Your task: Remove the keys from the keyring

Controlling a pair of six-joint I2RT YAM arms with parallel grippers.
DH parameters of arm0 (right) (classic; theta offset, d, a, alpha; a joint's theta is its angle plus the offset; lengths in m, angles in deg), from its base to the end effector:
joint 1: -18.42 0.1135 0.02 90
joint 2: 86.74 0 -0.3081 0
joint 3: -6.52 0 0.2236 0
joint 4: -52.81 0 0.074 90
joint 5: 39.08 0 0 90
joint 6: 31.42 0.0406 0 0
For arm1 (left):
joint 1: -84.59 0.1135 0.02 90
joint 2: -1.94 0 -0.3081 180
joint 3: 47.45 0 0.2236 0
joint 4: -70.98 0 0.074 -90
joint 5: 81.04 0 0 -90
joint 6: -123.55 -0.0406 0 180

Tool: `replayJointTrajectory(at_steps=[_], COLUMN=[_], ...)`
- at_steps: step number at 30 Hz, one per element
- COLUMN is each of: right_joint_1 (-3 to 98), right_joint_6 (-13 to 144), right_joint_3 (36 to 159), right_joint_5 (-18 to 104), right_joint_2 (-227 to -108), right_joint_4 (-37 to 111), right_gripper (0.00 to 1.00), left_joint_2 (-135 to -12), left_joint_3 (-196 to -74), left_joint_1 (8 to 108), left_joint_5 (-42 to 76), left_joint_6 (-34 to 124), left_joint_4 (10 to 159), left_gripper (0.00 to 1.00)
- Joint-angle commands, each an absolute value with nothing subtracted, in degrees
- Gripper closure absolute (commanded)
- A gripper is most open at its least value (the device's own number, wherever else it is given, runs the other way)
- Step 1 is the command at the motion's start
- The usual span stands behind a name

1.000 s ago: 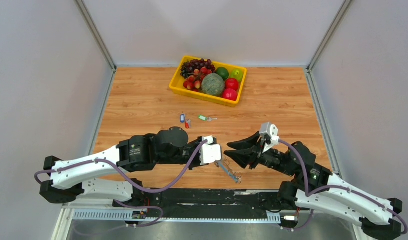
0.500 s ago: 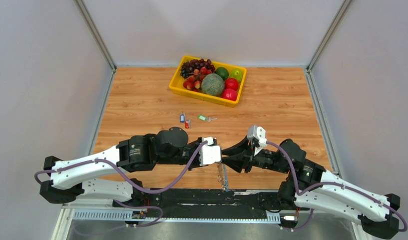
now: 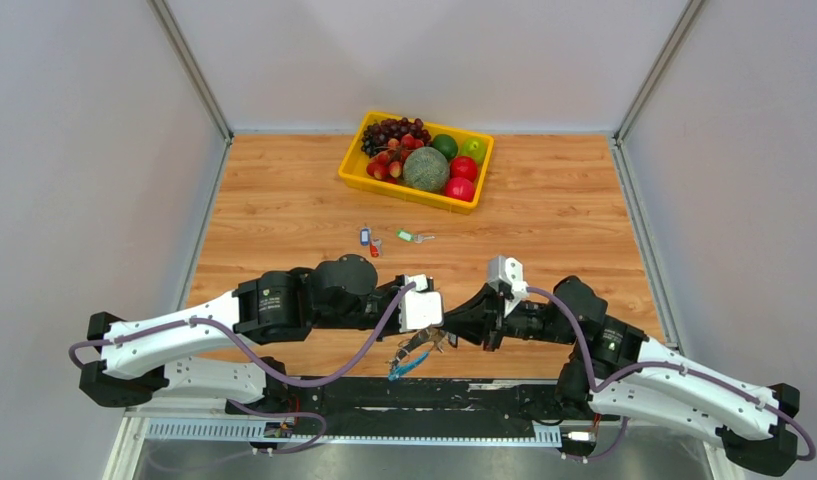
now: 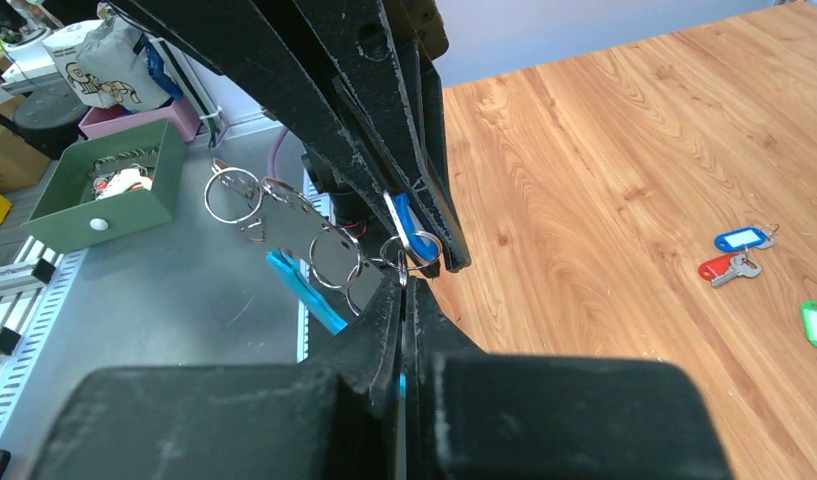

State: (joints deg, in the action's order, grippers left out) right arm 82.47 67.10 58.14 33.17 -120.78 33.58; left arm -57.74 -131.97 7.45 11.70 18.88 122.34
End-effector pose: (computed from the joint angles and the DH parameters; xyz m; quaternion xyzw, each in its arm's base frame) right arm 0.0285 0.0868 0.3503 -0.4252 0.5770 0.4967 0.4895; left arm 0.0359 -0.1660 0.4222 0.6194 0.5826 -0.2901 0.4391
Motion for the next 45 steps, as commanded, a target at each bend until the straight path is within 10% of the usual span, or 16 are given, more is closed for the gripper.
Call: replayJointTrajectory(at_steps=[1, 45], right_joint_1=[82.45, 82.41], right_joint_6=[67.51, 74.37], right_joint_3=[59.52, 58.81], right_joint_5=[32.86, 25.64], right_joint_2=[-119.04, -115.76], right_joint_4=[35.90, 41.70], right_gripper=[1.00, 1.00], left_joint_2=[-56.53, -57.70], left_joint_3=[-134.88, -132.71], left_joint_1=[7.25, 7.32], left_joint_5=[12.06, 5.09], left_joint_6=[17.99, 16.31], left_joint_4=[119.02, 118.11], left_gripper=[1.00, 1.00])
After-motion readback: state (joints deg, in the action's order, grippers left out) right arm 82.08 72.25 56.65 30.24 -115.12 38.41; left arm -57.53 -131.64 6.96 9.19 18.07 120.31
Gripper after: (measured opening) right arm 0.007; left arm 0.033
